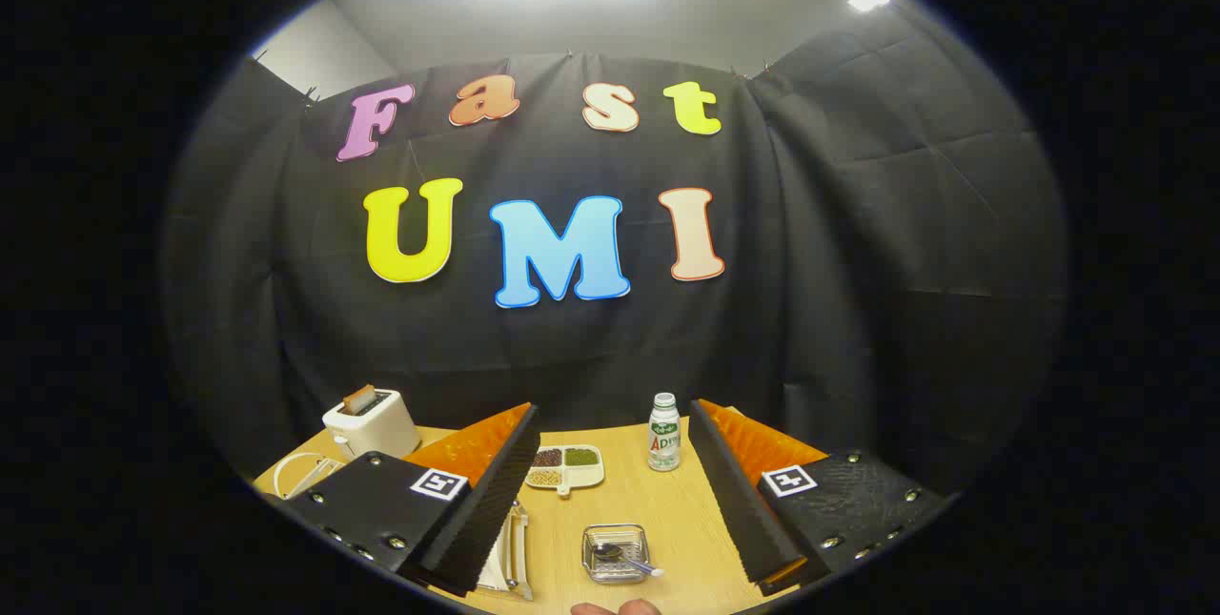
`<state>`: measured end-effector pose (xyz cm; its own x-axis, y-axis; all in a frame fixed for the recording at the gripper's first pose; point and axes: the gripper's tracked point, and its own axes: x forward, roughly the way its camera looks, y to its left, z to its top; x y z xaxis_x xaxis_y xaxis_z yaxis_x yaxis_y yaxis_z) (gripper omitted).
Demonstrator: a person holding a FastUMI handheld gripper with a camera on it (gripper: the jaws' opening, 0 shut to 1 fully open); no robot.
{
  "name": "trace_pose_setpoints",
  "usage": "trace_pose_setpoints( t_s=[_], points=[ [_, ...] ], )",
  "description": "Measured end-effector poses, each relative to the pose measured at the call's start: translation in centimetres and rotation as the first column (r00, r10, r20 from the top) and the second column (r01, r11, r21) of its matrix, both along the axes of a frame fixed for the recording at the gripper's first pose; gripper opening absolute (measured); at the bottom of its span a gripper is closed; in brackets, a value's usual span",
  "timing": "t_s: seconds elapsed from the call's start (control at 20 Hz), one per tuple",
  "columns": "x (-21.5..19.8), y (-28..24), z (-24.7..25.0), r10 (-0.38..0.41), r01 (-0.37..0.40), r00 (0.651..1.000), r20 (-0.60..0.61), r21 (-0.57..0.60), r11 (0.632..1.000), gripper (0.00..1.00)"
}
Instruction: Take the plate from the dish rack, then take the spoon from the basket and place it into the plate.
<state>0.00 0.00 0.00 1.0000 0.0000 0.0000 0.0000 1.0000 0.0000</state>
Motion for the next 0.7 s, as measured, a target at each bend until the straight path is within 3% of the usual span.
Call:
trace_pose_setpoints(
  t_s=[0.25, 0.5, 0.7],
  points=[
    [0.0, 4.9, -2.1, 0.065, -0.066, 0.991, -0.118, 0.002, 0.998, 0.97],
    [0.3, 9.4, -1.6, 0.145, -0.145, 0.980, -0.137, 0.014, 0.989, 0.97],
    [1.1, 12.2, -1.9, 0.188, -0.185, 0.954, -0.235, 0.033, 0.982, 0.97]
  ],
)
